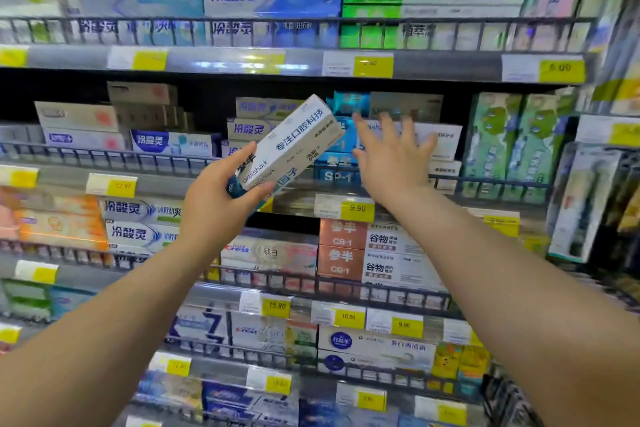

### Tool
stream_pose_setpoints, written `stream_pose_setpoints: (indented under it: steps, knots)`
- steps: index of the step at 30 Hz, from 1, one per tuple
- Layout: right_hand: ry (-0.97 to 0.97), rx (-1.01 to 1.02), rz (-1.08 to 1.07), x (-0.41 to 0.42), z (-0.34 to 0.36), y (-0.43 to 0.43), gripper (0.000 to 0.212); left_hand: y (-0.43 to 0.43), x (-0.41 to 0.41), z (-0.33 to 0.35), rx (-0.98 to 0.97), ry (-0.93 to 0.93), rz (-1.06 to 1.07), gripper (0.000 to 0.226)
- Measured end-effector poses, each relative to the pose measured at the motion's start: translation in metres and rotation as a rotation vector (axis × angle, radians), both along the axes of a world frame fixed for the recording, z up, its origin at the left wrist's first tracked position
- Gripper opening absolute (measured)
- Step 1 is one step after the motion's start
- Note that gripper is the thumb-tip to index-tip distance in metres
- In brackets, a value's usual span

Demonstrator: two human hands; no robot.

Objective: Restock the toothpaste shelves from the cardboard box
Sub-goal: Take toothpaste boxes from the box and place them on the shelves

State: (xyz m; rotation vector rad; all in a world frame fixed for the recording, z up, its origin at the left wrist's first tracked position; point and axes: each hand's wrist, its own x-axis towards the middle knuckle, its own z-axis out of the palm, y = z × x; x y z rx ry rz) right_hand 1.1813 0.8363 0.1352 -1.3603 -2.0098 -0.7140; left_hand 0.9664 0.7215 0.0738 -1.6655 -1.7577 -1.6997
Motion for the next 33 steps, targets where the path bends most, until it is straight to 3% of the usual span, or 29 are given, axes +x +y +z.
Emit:
stream_pose_setpoints:
  steps: [16, 20, 24, 28, 33]
  knots:
    - [0.104, -0.365, 0.066, -0.001, 0.017, 0.038, 0.052, 0.016, -0.014, 0.014, -0.009, 0.062, -0.063, 0.062]
    - [0.130, -0.129, 0.114, 0.012, 0.007, 0.031, 0.051, 0.019, -0.007, 0.018, 0.021, 0.153, -0.026, 0.062]
    - [0.249, 0.135, 0.211, 0.046, -0.019, 0.009, 0.046, 0.031, 0.015, 0.033, 0.148, 0.462, 0.052, 0.059]
    - [0.342, 0.186, 0.215, 0.081, -0.029, -0.003, 0.042, 0.059, 0.046, 0.054, 0.279, 0.681, 0.104, 0.051]
    - [0.322, 0.170, 0.176, 0.106, -0.036, -0.005, 0.041, 0.088, 0.086, 0.073, 0.266, 0.851, 0.194, 0.044]
